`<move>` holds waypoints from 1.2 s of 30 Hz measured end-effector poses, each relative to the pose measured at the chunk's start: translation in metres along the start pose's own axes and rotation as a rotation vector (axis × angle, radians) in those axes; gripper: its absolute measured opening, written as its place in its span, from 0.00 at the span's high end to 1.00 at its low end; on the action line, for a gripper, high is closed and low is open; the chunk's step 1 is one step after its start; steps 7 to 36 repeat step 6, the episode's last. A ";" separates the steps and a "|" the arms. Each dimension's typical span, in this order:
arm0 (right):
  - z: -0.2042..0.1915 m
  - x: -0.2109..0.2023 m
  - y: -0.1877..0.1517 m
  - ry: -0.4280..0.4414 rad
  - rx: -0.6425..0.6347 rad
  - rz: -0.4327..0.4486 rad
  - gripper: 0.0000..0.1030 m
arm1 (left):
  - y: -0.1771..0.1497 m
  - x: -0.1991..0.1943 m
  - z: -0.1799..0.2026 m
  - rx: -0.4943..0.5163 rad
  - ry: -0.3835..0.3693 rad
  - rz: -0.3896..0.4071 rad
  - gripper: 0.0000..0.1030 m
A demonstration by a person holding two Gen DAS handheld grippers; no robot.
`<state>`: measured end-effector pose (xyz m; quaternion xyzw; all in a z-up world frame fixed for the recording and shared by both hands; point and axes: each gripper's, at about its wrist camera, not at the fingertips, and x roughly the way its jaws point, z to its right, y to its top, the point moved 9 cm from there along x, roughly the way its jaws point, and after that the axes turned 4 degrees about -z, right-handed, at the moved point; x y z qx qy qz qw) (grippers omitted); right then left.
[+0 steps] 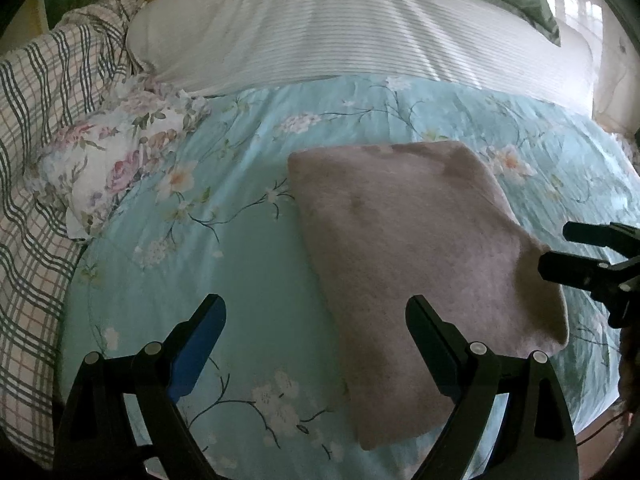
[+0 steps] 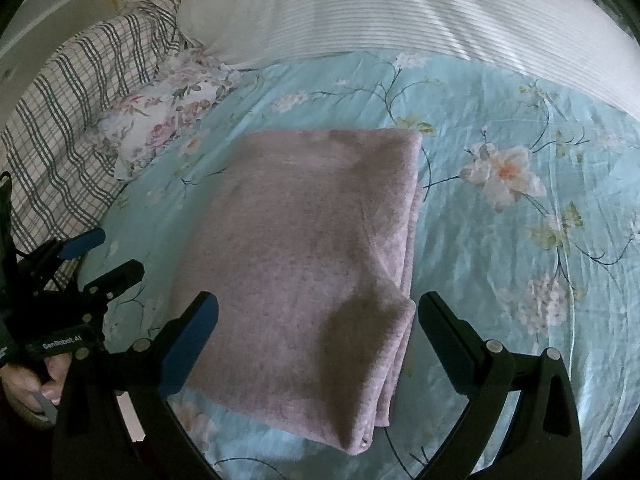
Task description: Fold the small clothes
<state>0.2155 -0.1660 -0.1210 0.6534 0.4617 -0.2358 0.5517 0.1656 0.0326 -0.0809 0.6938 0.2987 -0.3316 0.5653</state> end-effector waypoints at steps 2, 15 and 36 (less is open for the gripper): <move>0.001 0.002 0.000 0.004 0.001 -0.003 0.03 | 0.000 0.000 -0.001 -0.006 0.002 0.006 0.11; 0.003 0.007 -0.001 0.015 0.015 -0.009 0.03 | -0.002 0.001 -0.001 -0.013 0.001 0.003 0.11; 0.003 0.007 -0.001 0.015 0.015 -0.009 0.03 | -0.002 0.001 -0.001 -0.013 0.001 0.003 0.11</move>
